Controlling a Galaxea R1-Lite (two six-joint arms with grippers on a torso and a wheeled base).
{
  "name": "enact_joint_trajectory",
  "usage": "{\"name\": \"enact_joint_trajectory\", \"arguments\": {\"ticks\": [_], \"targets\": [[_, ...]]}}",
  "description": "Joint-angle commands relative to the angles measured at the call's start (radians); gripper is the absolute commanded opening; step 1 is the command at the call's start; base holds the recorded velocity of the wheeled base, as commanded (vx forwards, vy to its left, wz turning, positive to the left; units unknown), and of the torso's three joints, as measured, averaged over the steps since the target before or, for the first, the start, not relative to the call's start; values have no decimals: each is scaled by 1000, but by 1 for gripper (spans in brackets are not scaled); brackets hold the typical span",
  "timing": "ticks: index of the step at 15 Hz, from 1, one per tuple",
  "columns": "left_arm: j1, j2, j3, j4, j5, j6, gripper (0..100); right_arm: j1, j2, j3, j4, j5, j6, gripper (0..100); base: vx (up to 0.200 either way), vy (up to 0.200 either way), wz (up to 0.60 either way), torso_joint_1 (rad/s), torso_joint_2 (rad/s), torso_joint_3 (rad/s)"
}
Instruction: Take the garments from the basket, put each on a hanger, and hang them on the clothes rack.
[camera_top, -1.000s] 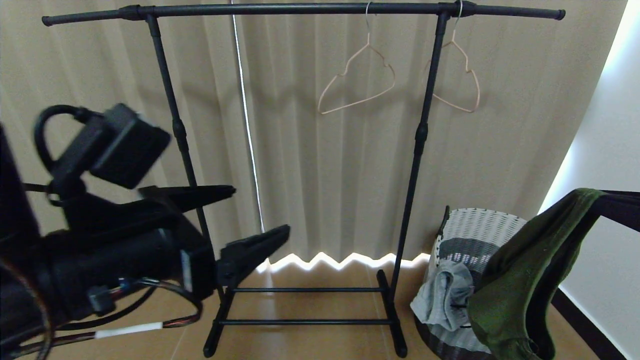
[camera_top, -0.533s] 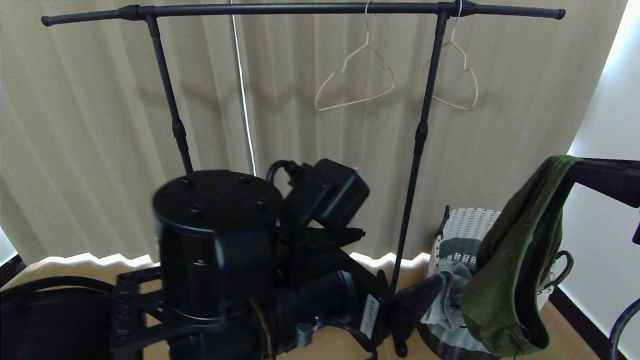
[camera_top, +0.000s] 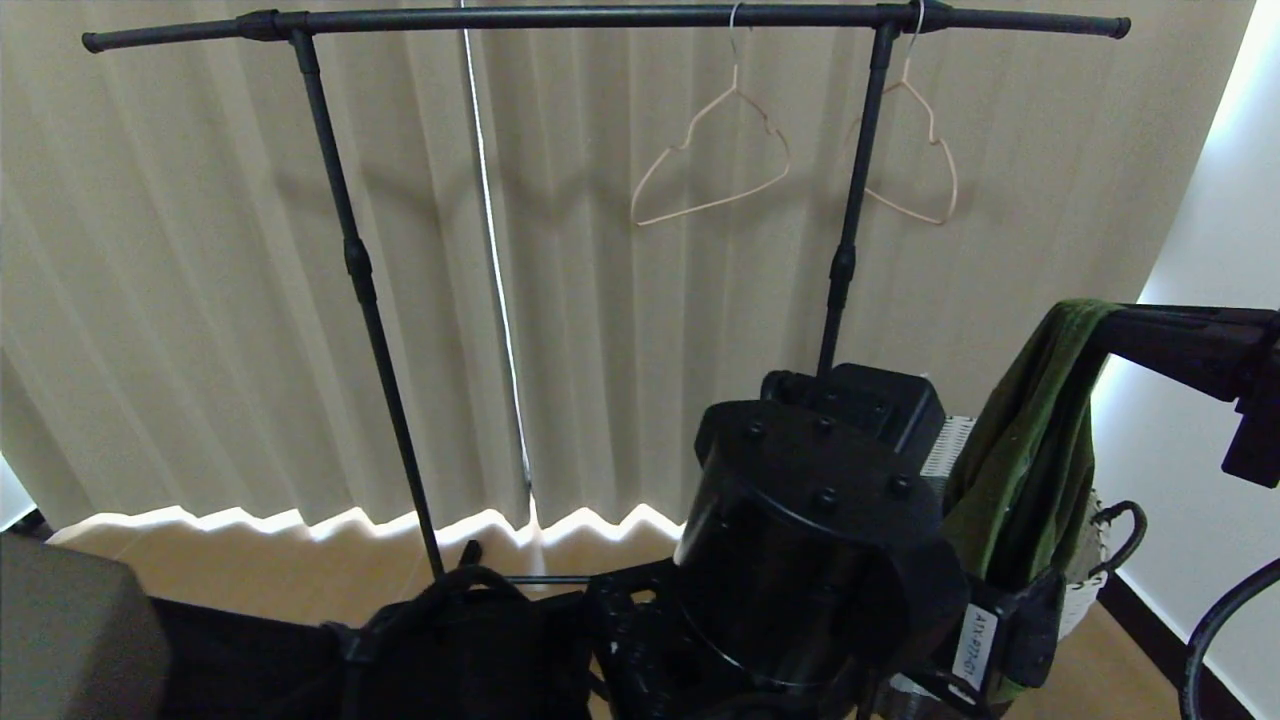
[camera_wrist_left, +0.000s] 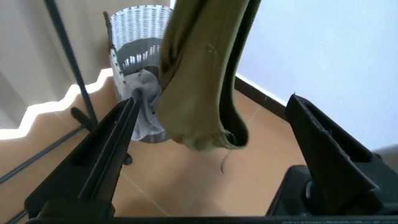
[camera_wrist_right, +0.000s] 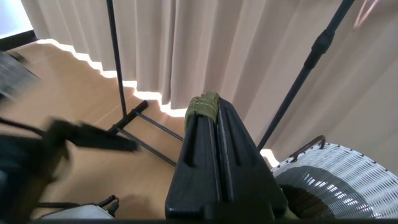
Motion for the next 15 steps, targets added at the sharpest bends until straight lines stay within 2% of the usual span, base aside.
{"name": "enact_joint_trajectory", "arguments": {"ticks": [1, 7, 9, 13, 14, 15], "targets": [[-8, 109, -68, 0, 46, -2, 100, 2, -2, 0, 0, 0, 0, 0, 0, 0, 0, 0, 0, 0], [2, 239, -160, 5, 124, -2, 100, 42, -9, -17, 0, -1, 0, 0, 0, 0, 0, 0, 0, 0], [14, 249, -149, 13, 158, 4, 100, 42, -12, -20, 2, -1, -2, 0, 0, 0, 0, 0, 0, 0], [16, 229, -85, 22, 161, 28, 100, 42, -12, -20, 0, -4, -2, 0, 0, 0, 0, 0, 0, 0], [16, 226, -77, 22, 161, 31, 0, 42, -12, -20, 0, -6, -2, 0, 0, 0, 0, 0, 0, 0], [16, 226, -77, 22, 162, 34, 0, 42, -12, -20, 0, -7, -2, 0, 0, 0, 0, 0, 0, 0]]}}
